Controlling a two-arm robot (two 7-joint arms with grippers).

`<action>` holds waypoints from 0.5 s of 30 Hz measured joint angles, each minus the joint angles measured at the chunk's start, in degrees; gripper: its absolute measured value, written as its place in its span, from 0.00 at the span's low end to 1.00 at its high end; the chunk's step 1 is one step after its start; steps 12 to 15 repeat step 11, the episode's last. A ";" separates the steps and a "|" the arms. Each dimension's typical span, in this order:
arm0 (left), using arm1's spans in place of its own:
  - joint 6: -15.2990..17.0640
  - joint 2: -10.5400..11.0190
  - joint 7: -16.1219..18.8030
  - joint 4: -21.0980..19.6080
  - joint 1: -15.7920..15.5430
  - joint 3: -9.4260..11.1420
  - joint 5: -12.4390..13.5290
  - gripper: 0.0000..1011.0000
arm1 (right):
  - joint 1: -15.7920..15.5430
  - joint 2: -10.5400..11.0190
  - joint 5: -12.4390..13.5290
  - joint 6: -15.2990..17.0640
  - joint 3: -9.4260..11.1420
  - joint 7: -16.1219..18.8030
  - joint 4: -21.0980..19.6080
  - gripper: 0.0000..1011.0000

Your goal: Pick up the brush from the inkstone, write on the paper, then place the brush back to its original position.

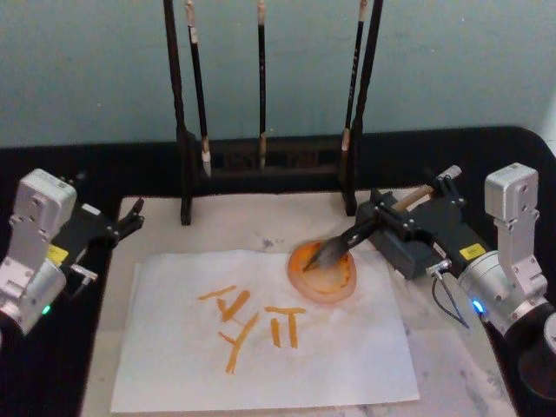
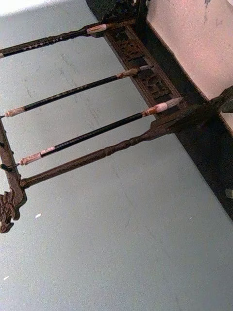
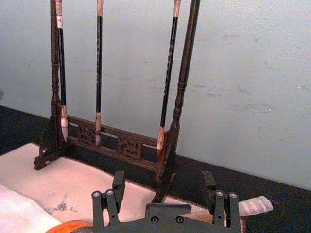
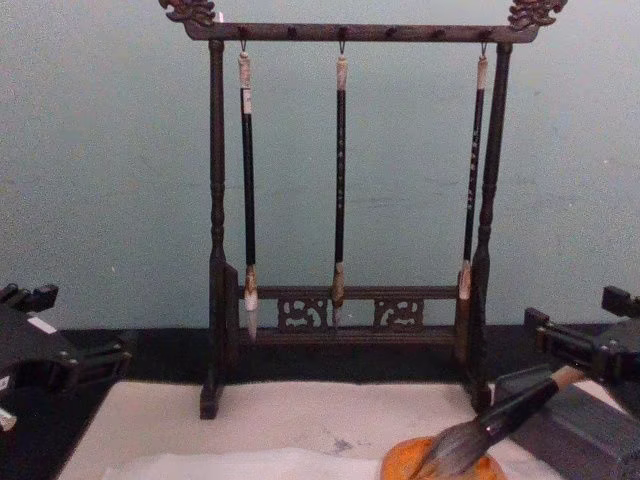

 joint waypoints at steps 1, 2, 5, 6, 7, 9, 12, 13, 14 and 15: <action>0.00 0.00 0.00 0.00 0.00 0.00 0.00 1.00 | 0.00 0.00 0.00 0.00 0.00 0.00 0.00 0.99; 0.00 0.00 0.00 0.00 0.00 0.00 0.00 1.00 | 0.00 0.00 0.00 0.00 0.00 0.00 0.00 0.99; 0.00 0.00 0.00 0.00 0.00 0.00 0.00 1.00 | 0.00 0.00 0.00 0.00 0.00 0.00 0.00 0.99; 0.00 0.00 0.00 0.00 0.00 0.00 0.00 1.00 | 0.00 0.00 0.00 0.00 0.00 0.00 0.00 0.99; 0.00 0.00 0.00 0.00 0.00 0.00 0.00 1.00 | 0.00 0.00 0.00 0.00 0.00 0.00 0.00 0.99; 0.00 0.00 0.00 0.00 0.00 0.00 0.00 1.00 | 0.00 0.00 0.00 0.00 0.00 0.00 0.00 0.99; 0.00 0.00 0.00 0.00 0.00 0.00 0.00 1.00 | 0.00 0.00 0.00 0.00 0.00 0.00 0.00 0.99; 0.00 0.00 0.00 0.00 0.00 0.00 0.00 1.00 | 0.00 0.00 0.00 0.00 0.00 0.00 0.00 0.99; 0.00 0.00 0.00 0.00 0.00 0.00 0.00 1.00 | 0.00 0.00 0.00 0.00 0.00 0.00 0.00 0.99; 0.00 0.00 0.00 0.00 0.00 0.00 0.00 1.00 | 0.00 0.00 0.00 0.00 0.00 0.00 0.00 0.99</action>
